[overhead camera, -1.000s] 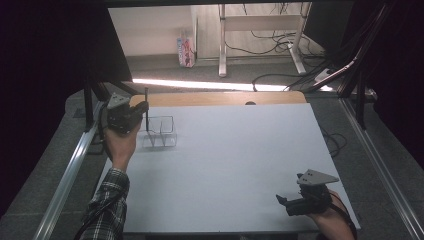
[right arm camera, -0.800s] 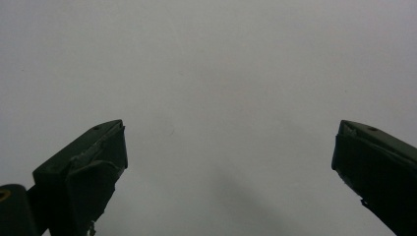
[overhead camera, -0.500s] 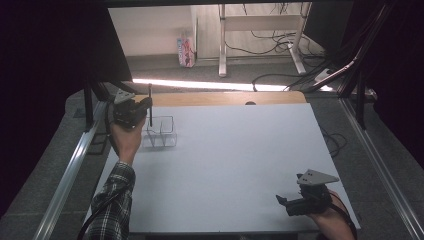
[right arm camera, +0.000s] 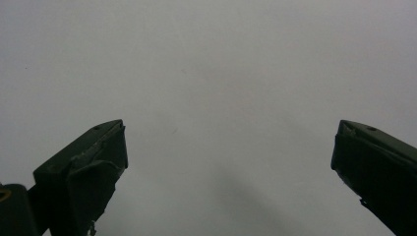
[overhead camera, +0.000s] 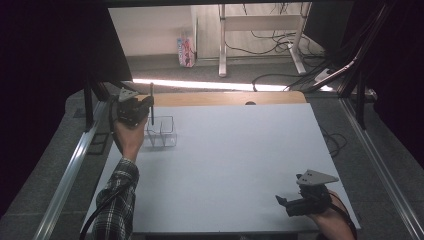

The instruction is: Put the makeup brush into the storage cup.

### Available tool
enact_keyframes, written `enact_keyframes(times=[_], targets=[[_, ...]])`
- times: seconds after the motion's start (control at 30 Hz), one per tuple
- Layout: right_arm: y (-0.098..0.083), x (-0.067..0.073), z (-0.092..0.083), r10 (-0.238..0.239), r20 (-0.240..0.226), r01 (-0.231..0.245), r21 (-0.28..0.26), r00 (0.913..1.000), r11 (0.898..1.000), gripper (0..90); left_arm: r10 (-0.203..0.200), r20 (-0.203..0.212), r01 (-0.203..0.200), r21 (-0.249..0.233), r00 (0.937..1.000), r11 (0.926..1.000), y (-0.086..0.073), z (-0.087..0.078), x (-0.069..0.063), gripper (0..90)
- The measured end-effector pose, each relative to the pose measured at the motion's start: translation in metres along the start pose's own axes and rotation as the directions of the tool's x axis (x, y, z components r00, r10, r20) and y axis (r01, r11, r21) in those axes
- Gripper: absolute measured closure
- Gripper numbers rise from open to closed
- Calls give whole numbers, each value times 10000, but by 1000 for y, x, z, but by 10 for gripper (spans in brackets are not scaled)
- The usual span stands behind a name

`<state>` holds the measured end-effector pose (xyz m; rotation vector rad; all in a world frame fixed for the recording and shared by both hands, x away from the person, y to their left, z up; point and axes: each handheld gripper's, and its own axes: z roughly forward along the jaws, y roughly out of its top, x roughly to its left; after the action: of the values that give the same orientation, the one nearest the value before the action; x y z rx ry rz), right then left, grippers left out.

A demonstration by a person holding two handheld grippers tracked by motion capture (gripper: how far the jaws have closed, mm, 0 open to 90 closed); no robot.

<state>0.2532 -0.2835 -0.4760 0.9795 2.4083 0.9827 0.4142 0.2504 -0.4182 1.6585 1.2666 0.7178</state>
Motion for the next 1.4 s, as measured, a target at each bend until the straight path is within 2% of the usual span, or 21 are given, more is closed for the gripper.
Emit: enact_keyframes(times=[0.3, 0.77, 1.4], targets=[[0, 0, 0, -28, -31, 28, 26, 10000, 10000, 4, 118, -52, -117, 141, 9999, 9998, -9, 3, 0, 842], [0, 1, 1, -52, -31, 52, 68, 10000, 10000, 5, -23, -30, 24, 455, 10000, 9990, -28, 4, 5, 842], [0, 2, 1, -77, -43, 77, 122, 10000, 9999, 5, -124, 45, 119, 949, 9999, 9954, -48, 11, 5, 842]])
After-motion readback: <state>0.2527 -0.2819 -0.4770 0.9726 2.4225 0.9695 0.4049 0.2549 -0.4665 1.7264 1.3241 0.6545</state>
